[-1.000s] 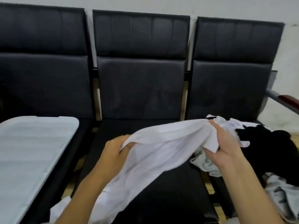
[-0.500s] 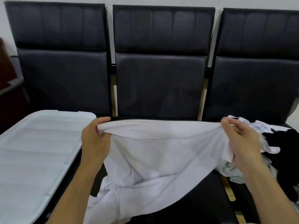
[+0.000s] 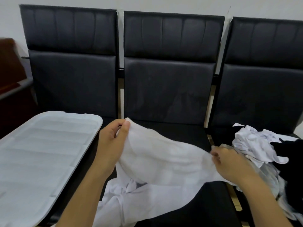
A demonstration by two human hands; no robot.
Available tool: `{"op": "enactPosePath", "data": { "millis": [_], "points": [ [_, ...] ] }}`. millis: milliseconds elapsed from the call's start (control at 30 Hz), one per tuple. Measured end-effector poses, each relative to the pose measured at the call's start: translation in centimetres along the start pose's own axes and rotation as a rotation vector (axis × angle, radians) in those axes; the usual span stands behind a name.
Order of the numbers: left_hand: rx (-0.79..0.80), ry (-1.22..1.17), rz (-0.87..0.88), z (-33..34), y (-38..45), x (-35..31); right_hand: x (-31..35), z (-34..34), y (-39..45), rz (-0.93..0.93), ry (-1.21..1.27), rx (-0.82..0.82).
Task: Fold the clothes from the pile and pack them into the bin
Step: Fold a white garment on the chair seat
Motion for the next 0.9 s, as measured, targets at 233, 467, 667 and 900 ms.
{"op": "enactPosePath", "data": {
  "millis": [233,467,667,900],
  "points": [
    [0.345,-0.046,0.003,3.5,-2.4,-0.3,10.2,-1.7,-2.1,-0.175,0.769,0.186],
    [0.104,-0.222,-0.137,4.0,-2.1,0.6,16.5,-2.9,-5.1,-0.152,0.810,-0.261],
    [0.284,-0.388,-0.166,4.9,-3.5,-1.3,14.8,-0.5,-4.3,-0.048,0.792,-0.416],
    [0.081,-0.366,-0.033,3.9,-2.8,-1.7,12.0,-1.9,-2.6,-0.033,0.401,-0.471]
  ]
}}
Point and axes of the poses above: each hand's wrist, its own y-axis towards the middle knuckle, its own z-axis out of the palm, x = y × z, the point moved 4 cm from there along y, towards the middle knuckle, and after that the axes turned 10 degrees about -x, right-handed, at the moved point
